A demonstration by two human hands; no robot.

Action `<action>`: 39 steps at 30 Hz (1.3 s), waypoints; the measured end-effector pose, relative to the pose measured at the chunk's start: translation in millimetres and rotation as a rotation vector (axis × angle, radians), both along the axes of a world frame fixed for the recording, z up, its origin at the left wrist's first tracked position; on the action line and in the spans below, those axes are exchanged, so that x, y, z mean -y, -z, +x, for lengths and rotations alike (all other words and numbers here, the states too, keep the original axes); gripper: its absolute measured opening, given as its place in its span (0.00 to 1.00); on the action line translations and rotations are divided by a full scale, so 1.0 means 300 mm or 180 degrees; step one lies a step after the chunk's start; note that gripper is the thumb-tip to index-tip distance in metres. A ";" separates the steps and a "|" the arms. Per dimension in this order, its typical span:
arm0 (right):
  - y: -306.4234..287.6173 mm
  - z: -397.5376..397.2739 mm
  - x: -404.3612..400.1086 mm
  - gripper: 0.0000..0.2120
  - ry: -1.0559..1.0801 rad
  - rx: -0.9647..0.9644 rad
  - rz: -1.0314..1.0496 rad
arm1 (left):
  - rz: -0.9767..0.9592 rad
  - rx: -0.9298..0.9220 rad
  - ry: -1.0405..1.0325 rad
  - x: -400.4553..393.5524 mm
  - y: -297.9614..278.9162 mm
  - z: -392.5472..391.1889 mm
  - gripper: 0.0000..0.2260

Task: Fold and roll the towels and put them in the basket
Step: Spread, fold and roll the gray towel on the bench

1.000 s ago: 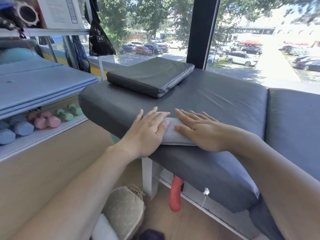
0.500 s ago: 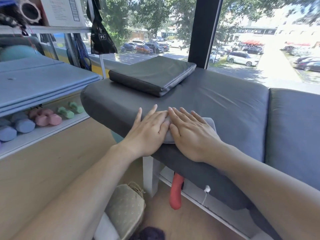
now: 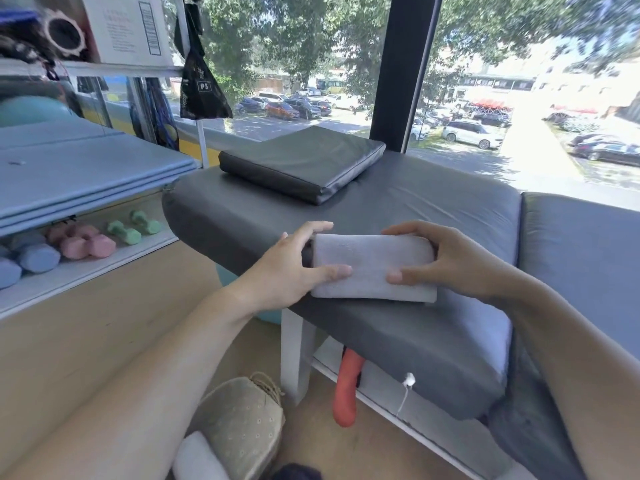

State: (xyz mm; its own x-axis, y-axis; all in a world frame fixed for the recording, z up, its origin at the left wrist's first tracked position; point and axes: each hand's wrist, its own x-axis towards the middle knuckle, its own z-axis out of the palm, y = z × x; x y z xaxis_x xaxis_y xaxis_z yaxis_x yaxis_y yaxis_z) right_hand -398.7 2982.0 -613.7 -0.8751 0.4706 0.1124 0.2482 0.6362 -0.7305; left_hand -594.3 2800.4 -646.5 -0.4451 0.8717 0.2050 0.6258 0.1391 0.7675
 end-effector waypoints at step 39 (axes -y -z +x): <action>0.014 -0.031 0.039 0.37 -0.0190 -0.0353 0.1487 | 0.0486 0.0125 0.0002 -0.028 0.036 0.002 0.25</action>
State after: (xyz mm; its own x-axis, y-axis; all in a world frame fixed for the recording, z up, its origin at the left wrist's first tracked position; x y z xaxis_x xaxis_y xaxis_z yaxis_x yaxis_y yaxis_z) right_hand -408.1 2970.2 -617.9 -0.8698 0.2968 0.3941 0.1381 0.9133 -0.3831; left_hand -593.6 2808.7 -657.4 -0.4549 0.8320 0.3176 0.5951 0.0186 0.8035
